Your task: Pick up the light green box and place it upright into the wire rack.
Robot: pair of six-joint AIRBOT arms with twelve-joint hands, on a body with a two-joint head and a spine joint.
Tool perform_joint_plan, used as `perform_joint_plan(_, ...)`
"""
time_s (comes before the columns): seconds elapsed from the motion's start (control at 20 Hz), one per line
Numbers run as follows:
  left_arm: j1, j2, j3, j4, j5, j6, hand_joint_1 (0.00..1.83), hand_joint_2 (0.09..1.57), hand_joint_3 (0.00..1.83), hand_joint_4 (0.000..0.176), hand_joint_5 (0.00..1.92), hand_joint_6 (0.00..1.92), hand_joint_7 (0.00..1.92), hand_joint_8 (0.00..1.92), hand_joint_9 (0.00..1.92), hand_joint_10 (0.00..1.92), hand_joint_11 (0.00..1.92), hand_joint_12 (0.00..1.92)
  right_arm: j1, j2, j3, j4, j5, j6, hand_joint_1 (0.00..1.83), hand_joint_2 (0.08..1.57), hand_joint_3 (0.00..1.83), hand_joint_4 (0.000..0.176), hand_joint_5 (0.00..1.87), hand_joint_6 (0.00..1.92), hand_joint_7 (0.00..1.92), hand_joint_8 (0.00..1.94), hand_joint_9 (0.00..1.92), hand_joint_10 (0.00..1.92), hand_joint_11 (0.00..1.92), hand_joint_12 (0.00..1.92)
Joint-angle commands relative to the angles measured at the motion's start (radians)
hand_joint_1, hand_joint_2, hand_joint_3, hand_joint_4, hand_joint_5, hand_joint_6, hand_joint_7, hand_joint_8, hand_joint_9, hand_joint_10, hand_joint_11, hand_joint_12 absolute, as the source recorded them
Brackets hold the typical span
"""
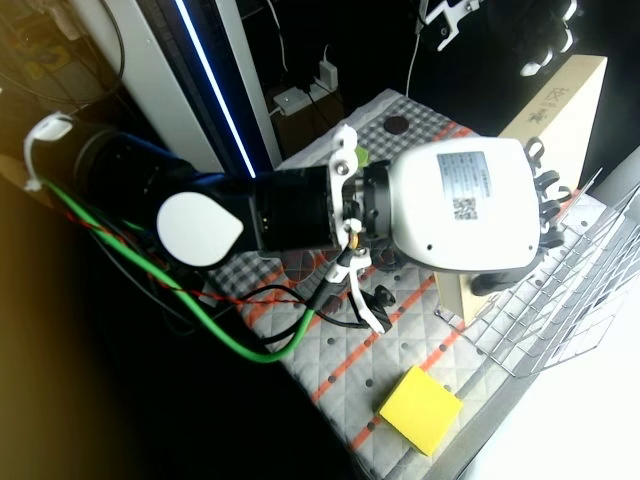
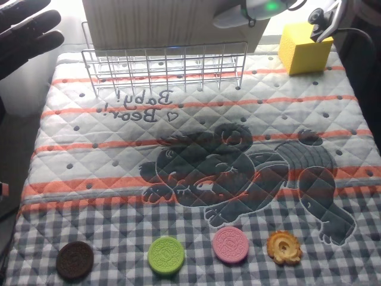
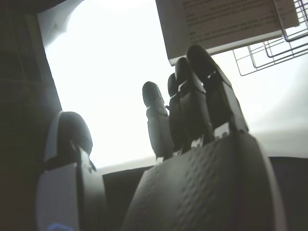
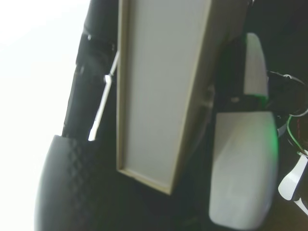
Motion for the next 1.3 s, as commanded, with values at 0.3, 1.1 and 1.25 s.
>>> perform_joint_plan(0.3,-0.013,-0.002,0.004,-0.022,-0.125,-0.01,0.78,0.92,0.0,0.074,0.58,0.0,0.39,0.0,0.46,0.0,0.21,0.83,-0.016,-0.011,0.023,0.077,0.103,0.005,0.9,1.04,0.0,0.0,0.71,0.0,0.74,0.0,0.8,0.0,0.4,1.11)
perform_joint_plan(1.1,-0.007,0.003,-0.013,-0.038,-0.194,-0.01,0.78,0.91,0.0,0.037,0.61,0.01,0.39,0.0,0.41,0.0,0.14,0.78,-0.098,0.271,-0.257,0.204,0.338,-0.027,0.42,0.93,0.0,0.114,0.02,0.0,0.09,0.01,0.02,0.01,0.0,0.05)
perform_joint_plan(1.25,0.043,0.031,-0.043,-0.057,-0.266,-0.01,0.8,0.9,0.0,0.047,0.59,0.0,0.37,0.0,0.38,0.0,0.1,0.76,-0.203,0.387,-0.384,0.226,0.451,-0.208,0.43,0.93,0.0,0.116,0.02,0.0,0.08,0.0,0.0,0.0,0.0,0.0)
